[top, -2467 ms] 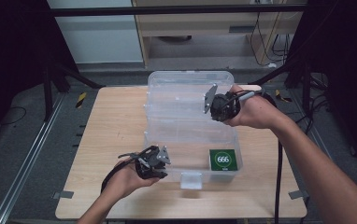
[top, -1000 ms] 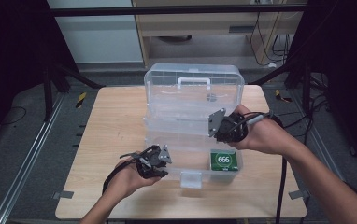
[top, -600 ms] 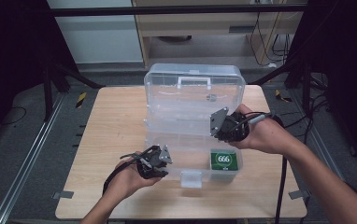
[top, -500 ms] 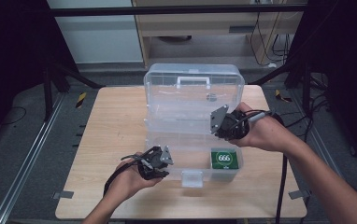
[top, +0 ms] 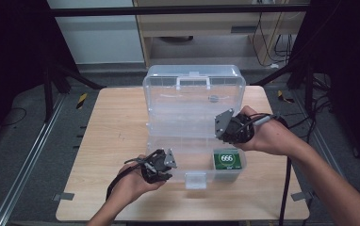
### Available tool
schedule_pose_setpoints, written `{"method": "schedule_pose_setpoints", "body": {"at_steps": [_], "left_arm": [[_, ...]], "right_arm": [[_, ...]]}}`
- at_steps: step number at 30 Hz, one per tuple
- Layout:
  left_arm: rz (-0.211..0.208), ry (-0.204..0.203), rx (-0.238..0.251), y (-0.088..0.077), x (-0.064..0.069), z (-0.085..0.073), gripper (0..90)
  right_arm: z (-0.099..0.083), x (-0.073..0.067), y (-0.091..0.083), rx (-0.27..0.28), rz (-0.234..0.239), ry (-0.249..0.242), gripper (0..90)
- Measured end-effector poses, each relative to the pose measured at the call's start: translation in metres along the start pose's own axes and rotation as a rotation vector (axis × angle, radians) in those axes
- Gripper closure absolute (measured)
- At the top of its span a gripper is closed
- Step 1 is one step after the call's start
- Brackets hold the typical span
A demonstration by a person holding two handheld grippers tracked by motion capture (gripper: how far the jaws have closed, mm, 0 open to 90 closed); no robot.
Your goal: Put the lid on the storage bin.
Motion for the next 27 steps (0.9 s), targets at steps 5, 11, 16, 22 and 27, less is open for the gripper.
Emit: {"method": "schedule_pose_setpoints", "body": {"at_steps": [5, 11, 16, 22, 27], "left_arm": [[0.001, -0.041, 0.005, 0.0, 0.003, -0.001, 74.3], [0.003, -0.04, 0.01, 0.0, 0.004, -0.002, 74.0], [0.007, 0.002, 0.013, 0.0, 0.001, -0.001, 73.9], [0.01, -0.039, 0.02, 0.001, 0.005, -0.003, 73.6], [0.015, 0.004, 0.022, 0.0, 0.002, -0.002, 73.4]], "right_arm": [[-0.002, -0.005, 0.0, 0.002, 0.013, -0.002, 85.6], [-0.002, -0.009, 0.001, -0.005, 0.027, -0.005, 85.4], [-0.003, -0.012, 0.002, -0.001, 0.032, -0.001, 85.4], [-0.004, -0.016, 0.003, -0.001, 0.043, -0.004, 85.2], [-0.003, -0.02, 0.003, -0.011, 0.043, -0.02, 84.7]]}}
Point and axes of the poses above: each handheld gripper's, and its own axes: y roughly forward along the jaws, z roughly out of its top, x roughly to its right, the point moved 2 cm from there along y, roughly forward along the jaws
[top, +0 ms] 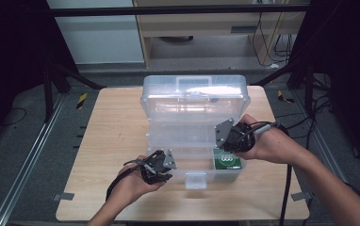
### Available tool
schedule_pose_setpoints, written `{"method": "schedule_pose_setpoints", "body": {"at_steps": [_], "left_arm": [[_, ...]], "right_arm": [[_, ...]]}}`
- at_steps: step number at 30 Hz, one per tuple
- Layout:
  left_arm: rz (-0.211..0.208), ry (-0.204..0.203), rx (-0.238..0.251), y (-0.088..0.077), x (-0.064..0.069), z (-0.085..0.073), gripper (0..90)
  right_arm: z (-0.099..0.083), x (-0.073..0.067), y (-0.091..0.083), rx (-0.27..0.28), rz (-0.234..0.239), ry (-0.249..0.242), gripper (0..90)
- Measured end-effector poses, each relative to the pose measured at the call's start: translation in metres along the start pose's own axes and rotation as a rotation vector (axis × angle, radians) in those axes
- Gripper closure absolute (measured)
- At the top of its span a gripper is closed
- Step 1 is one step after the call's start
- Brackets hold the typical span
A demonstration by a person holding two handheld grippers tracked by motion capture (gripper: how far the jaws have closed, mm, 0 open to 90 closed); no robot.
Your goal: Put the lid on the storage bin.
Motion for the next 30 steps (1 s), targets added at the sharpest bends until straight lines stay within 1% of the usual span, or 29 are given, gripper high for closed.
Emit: {"method": "schedule_pose_setpoints", "body": {"at_steps": [2, 5, 10, 14, 15, 16, 17, 18, 20, 22, 26, 28, 29, 30], "left_arm": [[0.001, 0.005, 0.0, 0.0, 0.0, 0.0, 73.3], [0.0, 0.003, 0.001, 0.0, 0.0, 0.0, 73.2], [0.005, -0.002, 0.006, 0.0, 0.0, -0.001, 72.9], [0.007, -0.005, 0.015, 0.0, 0.0, -0.002, 72.4], [0.01, -0.009, 0.019, -0.001, 0.001, -0.002, 71.8], [0.013, -0.015, 0.025, -0.001, 0.001, -0.002, 65.6], [0.014, -0.022, 0.034, -0.003, 0.001, -0.002, 65.6], [0.007, -0.019, 0.04, -0.006, 0.001, -0.002, 64.1], [0.012, -0.028, 0.076, -0.014, 0.003, -0.003, 63.2], [0.02, -0.036, 0.098, -0.021, 0.004, -0.004, 59.2], [0.018, -0.053, 0.149, -0.039, 0.005, -0.007, 57.2], [0.012, -0.059, 0.172, -0.047, 0.005, -0.008, 56.5], [0.006, -0.068, 0.185, -0.051, 0.005, -0.009, 56.2], [-0.005, -0.073, 0.187, -0.056, 0.004, -0.009, 55.9]], "right_arm": [[-0.001, 0.0, 0.001, 0.005, 0.011, 0.001, 84.7], [0.0, -0.001, 0.001, 0.006, 0.01, -0.008, 84.7], [0.0, 0.001, 0.0, 0.002, 0.006, -0.003, 84.5], [-0.001, 0.0, 0.0, 0.003, 0.006, -0.009, 84.4], [-0.001, 0.001, -0.001, 0.004, 0.005, -0.009, 84.3], [-0.001, 0.001, -0.001, 0.007, 0.005, -0.009, 84.3], [-0.001, 0.001, -0.001, 0.007, 0.005, -0.009, 84.3], [-0.001, 0.0, -0.001, 0.007, 0.006, -0.008, 84.2], [-0.001, 0.001, -0.001, 0.008, 0.006, -0.01, 84.2], [-0.002, 0.0, -0.001, 0.006, 0.004, -0.01, 84.1], [-0.002, 0.0, -0.001, 0.009, 0.001, -0.01, 83.9], [-0.002, 0.0, -0.001, 0.009, 0.0, -0.009, 83.8], [-0.002, 0.0, -0.001, 0.01, -0.001, -0.011, 83.8], [-0.002, 0.0, -0.001, 0.01, -0.002, -0.008, 83.8]]}}
Point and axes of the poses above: each handheld gripper's, and its own axes: y roughly forward along the jaws, z roughly out of its top, x roughly to its right, the point moved 2 cm from there along y, roughly forward along the jaws
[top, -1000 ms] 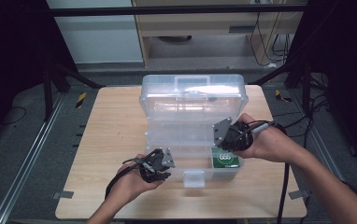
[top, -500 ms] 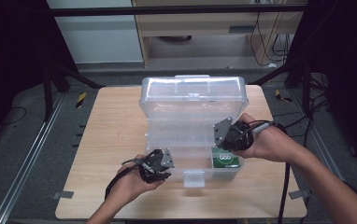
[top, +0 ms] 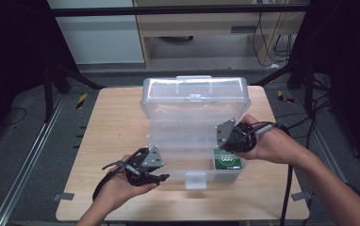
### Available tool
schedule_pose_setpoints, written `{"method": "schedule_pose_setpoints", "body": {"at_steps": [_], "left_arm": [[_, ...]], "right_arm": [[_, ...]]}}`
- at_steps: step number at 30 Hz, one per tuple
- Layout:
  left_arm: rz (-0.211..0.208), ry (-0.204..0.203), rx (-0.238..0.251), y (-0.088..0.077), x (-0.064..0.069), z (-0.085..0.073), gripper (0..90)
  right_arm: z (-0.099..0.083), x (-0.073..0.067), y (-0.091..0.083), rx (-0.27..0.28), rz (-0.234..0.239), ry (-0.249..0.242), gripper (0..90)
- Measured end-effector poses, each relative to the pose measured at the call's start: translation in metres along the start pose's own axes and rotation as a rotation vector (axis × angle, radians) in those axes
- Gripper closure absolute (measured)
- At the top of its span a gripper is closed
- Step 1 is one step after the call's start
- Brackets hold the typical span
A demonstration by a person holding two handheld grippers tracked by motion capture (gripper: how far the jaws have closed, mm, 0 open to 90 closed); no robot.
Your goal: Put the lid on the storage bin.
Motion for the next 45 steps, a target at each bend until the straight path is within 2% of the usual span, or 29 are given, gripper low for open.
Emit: {"method": "schedule_pose_setpoints", "body": {"at_steps": [2, 4, 6, 9, 10, 11, 12, 13, 14, 15, 17, 20, 24, 27, 31, 32, 34, 35, 36, 45], "left_arm": [[-0.01, -0.019, 0.013, -0.009, -0.003, 0.001, 55.9], [-0.028, -0.062, 0.058, -0.02, -0.007, 0.001, 56.5], [-0.024, -0.083, 0.083, -0.028, -0.012, 0.001, 58.5], [-0.025, -0.065, 0.119, -0.038, -0.023, 0.003, 62.0], [-0.023, -0.084, 0.116, -0.044, -0.026, 0.003, 63.4], [-0.004, -0.103, 0.116, -0.05, -0.029, 0.003, 65.7], [-0.003, -0.108, 0.13, -0.056, -0.033, 0.005, 67.3], [-0.005, -0.151, 0.128, -0.062, -0.035, 0.005, 68.9], [0.014, -0.129, 0.15, -0.064, -0.04, 0.007, 71.3], [0.024, -0.137, 0.156, -0.067, -0.045, 0.008, 72.7], [0.009, -0.181, 0.186, -0.071, -0.058, 0.01, 77.7], [0.05, -0.196, 0.161, -0.074, -0.075, 0.015, 85.4], [0.065, -0.25, 0.165, -0.076, -0.099, 0.021, 89.2], [0.06, -0.273, 0.173, -0.074, -0.108, 0.027, 89.8], [0.069, -0.275, 0.164, -0.07, -0.115, 0.036, 89.8], [0.069, -0.291, 0.148, -0.069, -0.115, 0.038, 89.8], [0.067, -0.294, 0.14, -0.066, -0.115, 0.042, 89.8], [0.069, -0.274, 0.15, -0.063, -0.118, 0.044, 89.8], [0.075, -0.277, 0.148, -0.061, -0.119, 0.046, 89.8], [0.086, -0.312, 0.165, -0.064, -0.125, 0.044, 89.7]], "right_arm": [[0.0, 0.0, 0.0, 0.003, -0.001, -0.003, 83.7], [0.0, 0.0, 0.0, 0.006, -0.001, -0.001, 83.6], [-0.001, 0.0, 0.0, 0.012, -0.001, 0.004, 83.5], [-0.002, -0.001, -0.001, 0.009, -0.005, 0.005, 83.5], [-0.002, -0.001, 0.0, 0.013, -0.005, 0.008, 83.5], [-0.002, -0.001, 0.0, 0.014, -0.004, 0.008, 83.4], [-0.002, -0.001, 0.0, 0.016, -0.004, 0.008, 83.4], [-0.002, -0.001, 0.0, 0.016, -0.005, 0.008, 83.4], [-0.003, -0.001, 0.0, 0.017, -0.005, 0.006, 83.3], [-0.003, -0.001, 0.0, 0.018, -0.005, 0.006, 83.3], [-0.003, -0.001, -0.001, 0.021, -0.007, 0.011, 83.3], [-0.003, -0.001, -0.001, 0.024, -0.009, 0.016, 83.2], [-0.003, -0.001, -0.001, 0.025, -0.009, 0.015, 83.2], [-0.003, -0.001, -0.001, 0.033, -0.01, 0.012, 83.1], [-0.003, -0.001, -0.001, 0.033, -0.011, 0.014, 83.1], [-0.004, -0.001, -0.001, 0.034, -0.012, 0.013, 83.1], [-0.004, -0.001, -0.002, 0.037, -0.014, 0.011, 83.2], [-0.004, -0.001, -0.002, 0.038, -0.015, 0.013, 83.2], [-0.004, -0.001, -0.003, 0.04, -0.016, 0.016, 83.3], [-0.005, -0.002, -0.004, 0.037, -0.012, 0.016, 83.1]]}}
Point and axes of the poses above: each handheld gripper's, and its own axes: y roughly forward along the jaws, z roughly out of its top, x roughly to its right, the point moved 2 cm from there along y, roughly forward along the jaws
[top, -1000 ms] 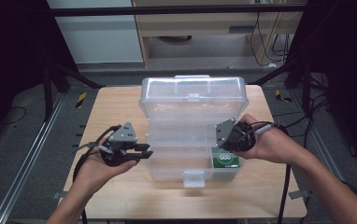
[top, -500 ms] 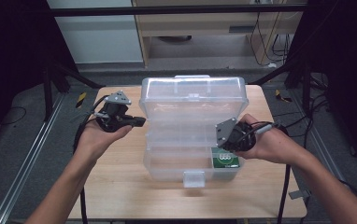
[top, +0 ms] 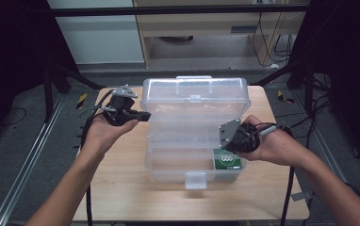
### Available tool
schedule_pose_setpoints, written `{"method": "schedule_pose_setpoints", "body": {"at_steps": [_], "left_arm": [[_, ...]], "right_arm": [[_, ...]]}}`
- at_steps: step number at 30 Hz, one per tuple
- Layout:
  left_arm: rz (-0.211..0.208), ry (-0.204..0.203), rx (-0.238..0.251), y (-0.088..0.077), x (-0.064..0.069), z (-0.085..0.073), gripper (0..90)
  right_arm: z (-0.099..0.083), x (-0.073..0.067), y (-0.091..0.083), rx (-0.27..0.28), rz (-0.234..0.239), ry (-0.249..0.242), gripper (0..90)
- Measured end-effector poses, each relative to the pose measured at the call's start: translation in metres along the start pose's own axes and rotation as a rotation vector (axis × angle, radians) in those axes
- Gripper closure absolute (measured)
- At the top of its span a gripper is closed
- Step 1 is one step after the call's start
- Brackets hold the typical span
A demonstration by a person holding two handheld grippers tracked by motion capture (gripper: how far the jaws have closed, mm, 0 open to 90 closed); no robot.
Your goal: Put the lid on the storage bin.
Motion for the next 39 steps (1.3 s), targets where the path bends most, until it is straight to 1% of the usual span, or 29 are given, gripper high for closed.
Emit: {"method": "schedule_pose_setpoints", "body": {"at_steps": [2, 8, 11, 15, 21, 22, 23, 24, 26, 28, 29, 30, 31, 32, 33, 34, 37, 39], "left_arm": [[-0.004, -0.014, 0.005, -0.001, -0.002, -0.001, 89.7], [-0.003, -0.039, 0.01, -0.001, -0.007, -0.002, 89.6], [-0.002, -0.039, 0.004, -0.001, -0.009, -0.003, 89.6], [-0.011, -0.053, 0.007, -0.001, -0.009, -0.006, 89.6], [-0.013, -0.049, 0.001, -0.001, -0.007, -0.011, 89.7], [-0.012, -0.049, 0.001, -0.001, -0.007, -0.012, 89.6], [-0.013, -0.05, 0.002, -0.001, -0.007, -0.013, 89.6], [-0.015, -0.049, 0.003, -0.002, -0.006, -0.014, 89.6], [-0.018, -0.046, 0.007, -0.003, -0.005, -0.016, 89.6], [-0.019, -0.042, 0.004, -0.003, -0.003, -0.018, 89.7], [-0.023, -0.039, 0.001, -0.004, -0.002, -0.019, 89.7], [-0.022, -0.022, 0.014, -0.002, -0.002, -0.02, 89.7], [-0.036, -0.031, 0.009, -0.002, 0.001, -0.021, 89.7], [-0.029, -0.033, -0.005, -0.003, 0.002, -0.023, 89.7], [-0.029, -0.032, -0.005, -0.003, 0.002, -0.023, 89.7], [-0.031, -0.029, -0.006, -0.003, 0.003, -0.024, 89.7], [-0.034, -0.025, -0.007, -0.002, 0.007, -0.029, 89.7], [-0.043, -0.025, -0.008, -0.001, 0.009, -0.033, 89.7]], "right_arm": [[0.0, 0.0, 0.0, 0.001, 0.003, 0.001, 82.8], [-0.002, -0.002, 0.002, -0.001, 0.008, 0.013, 81.7], [-0.002, -0.003, 0.004, -0.002, 0.011, 0.013, 81.4], [-0.003, -0.004, 0.005, -0.001, 0.02, 0.015, 81.6], [-0.004, -0.007, 0.006, 0.0, 0.024, 0.019, 79.5], [-0.005, -0.007, 0.006, 0.009, 0.023, 0.02, 77.9], [-0.006, -0.009, 0.006, 0.02, 0.014, 0.029, 73.8], [-0.006, -0.009, 0.006, 0.02, 0.014, 0.029, 73.8], [-0.007, -0.01, 0.005, 0.036, 0.003, 0.043, 67.1], [-0.008, -0.013, 0.004, 0.052, -0.008, 0.069, 61.5], [-0.009, -0.015, 0.003, 0.056, -0.01, 0.074, 58.6], [-0.011, -0.017, 0.001, 0.063, -0.018, 0.086, 55.8], [-0.012, -0.018, -0.001, 0.075, -0.02, 0.105, 53.4], [-0.015, -0.02, -0.003, 0.083, -0.03, 0.119, 51.1], [-0.016, -0.021, -0.005, 0.083, -0.038, 0.138, 48.0], [-0.018, -0.022, -0.005, 0.085, -0.045, 0.142, 45.6], [-0.027, -0.025, -0.01, 0.1, -0.07, 0.175, 39.7], [-0.034, -0.028, -0.013, 0.104, -0.078, 0.194, 37.6]]}}
Point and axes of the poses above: each handheld gripper's, and its own axes: y roughly forward along the jaws, z roughly out of its top, x roughly to its right, the point moved 2 cm from there along y, roughly forward along the jaws
